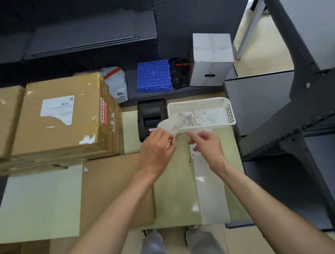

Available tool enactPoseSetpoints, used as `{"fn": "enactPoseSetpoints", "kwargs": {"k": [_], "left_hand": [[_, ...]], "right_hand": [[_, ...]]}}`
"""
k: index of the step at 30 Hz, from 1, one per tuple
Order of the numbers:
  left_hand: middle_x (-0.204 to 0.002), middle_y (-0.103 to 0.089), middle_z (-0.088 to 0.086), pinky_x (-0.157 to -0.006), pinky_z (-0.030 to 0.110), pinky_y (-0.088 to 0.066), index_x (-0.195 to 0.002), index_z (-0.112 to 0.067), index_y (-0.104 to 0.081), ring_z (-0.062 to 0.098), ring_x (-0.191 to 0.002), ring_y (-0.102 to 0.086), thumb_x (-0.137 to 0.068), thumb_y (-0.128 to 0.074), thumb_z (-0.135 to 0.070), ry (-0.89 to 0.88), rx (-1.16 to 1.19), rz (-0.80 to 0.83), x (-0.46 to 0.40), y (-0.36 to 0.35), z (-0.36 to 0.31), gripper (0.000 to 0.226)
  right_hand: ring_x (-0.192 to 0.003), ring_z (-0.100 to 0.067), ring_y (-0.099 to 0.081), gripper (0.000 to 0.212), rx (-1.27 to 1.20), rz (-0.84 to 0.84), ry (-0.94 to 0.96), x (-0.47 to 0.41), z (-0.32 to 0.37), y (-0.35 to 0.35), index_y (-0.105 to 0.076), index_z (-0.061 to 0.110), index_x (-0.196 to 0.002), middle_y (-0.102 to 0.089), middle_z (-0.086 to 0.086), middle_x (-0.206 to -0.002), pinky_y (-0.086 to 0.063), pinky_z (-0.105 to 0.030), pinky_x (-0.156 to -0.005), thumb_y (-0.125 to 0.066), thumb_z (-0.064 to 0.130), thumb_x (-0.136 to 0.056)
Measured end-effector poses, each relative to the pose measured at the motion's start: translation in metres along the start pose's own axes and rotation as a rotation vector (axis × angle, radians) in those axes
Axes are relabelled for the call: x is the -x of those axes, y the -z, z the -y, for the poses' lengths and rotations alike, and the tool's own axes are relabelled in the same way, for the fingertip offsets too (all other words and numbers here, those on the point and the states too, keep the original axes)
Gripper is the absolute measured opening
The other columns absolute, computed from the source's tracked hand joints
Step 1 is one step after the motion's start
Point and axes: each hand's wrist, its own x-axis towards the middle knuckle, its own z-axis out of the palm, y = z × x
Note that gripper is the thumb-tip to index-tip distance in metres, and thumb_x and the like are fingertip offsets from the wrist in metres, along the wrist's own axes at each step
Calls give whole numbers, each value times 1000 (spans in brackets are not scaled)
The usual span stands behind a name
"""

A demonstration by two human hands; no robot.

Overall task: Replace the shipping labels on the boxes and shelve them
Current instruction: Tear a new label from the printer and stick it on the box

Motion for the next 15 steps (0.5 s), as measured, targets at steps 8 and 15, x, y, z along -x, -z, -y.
{"fn": "enactPoseSetpoints", "kwargs": {"k": [8,15], "left_hand": [[-84,-65,1,-63,31,-43,-87,-12,-69,20,-78,-58,-89,-69,-16,-103,26,-37,31,-10,-14,5],[-102,-68,-7,-69,26,-50,-103,-18,-75,11,-95,-62,-95,-58,-49,242,257,109,48,3,5,36]], "right_hand": [[-63,-13,-62,7,-57,11,-44,8,0,-41,-71,3,-76,-69,-6,-69,-50,-28,-62,-71,9,-81],[-67,-13,-60,9,-69,15,-48,10,-14,-33,-70,7,-82,-69,-6,-77,-48,-26,-62,-72,15,-84]]}}
